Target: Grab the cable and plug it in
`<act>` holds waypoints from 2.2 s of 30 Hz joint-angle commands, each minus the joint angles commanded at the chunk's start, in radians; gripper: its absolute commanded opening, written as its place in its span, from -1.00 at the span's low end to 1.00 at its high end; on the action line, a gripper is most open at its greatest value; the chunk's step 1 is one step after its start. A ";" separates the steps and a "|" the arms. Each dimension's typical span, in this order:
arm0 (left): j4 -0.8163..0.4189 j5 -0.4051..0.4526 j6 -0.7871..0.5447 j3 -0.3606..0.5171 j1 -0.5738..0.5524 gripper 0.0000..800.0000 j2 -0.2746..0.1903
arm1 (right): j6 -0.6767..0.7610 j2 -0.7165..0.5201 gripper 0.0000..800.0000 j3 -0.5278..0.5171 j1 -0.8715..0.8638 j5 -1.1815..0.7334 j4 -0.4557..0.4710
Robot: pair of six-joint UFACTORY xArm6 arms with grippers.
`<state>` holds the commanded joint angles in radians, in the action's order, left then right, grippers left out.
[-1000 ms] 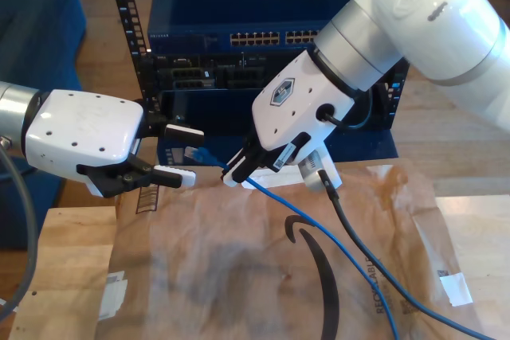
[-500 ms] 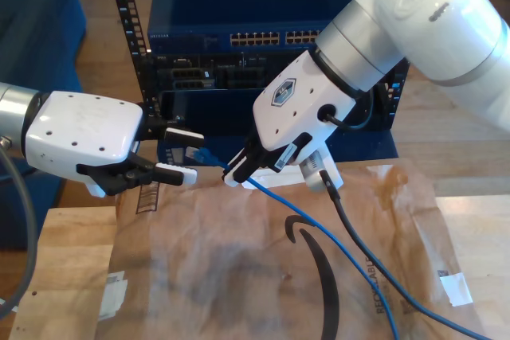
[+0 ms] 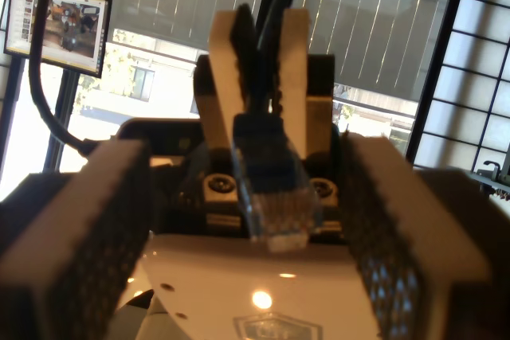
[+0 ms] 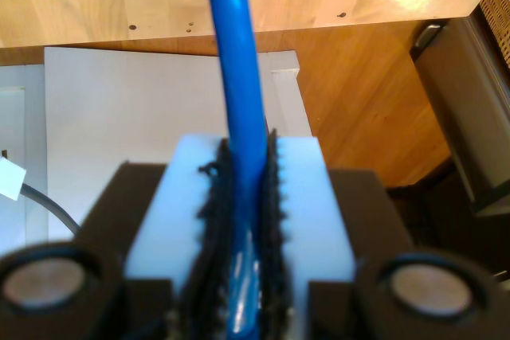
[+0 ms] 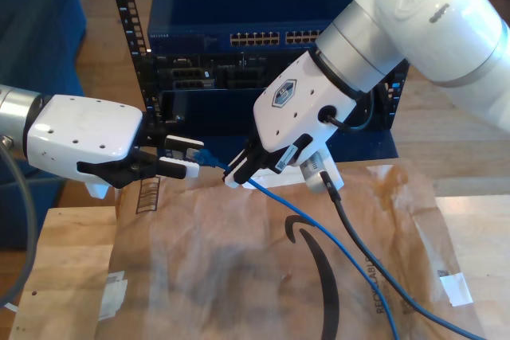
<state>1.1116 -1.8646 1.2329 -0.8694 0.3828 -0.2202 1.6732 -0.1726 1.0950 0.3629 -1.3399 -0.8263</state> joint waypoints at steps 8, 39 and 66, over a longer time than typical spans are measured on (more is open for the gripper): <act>-0.003 0.008 0.006 0.000 0.002 -0.64 0.002 | 0.000 0.002 -0.95 0.000 0.002 0.000 0.000; 0.315 -0.353 0.500 -0.086 0.083 -0.98 0.351 | -0.413 -0.328 0.99 -0.219 0.249 0.703 0.009; 0.358 -0.477 0.537 -0.080 0.078 -0.95 0.390 | -0.448 -0.338 0.58 -0.255 0.365 0.827 0.017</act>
<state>1.4691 -2.3418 1.7699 -0.9492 0.4611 0.1695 1.2252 -0.5102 0.8403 0.7281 -0.5129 -0.8094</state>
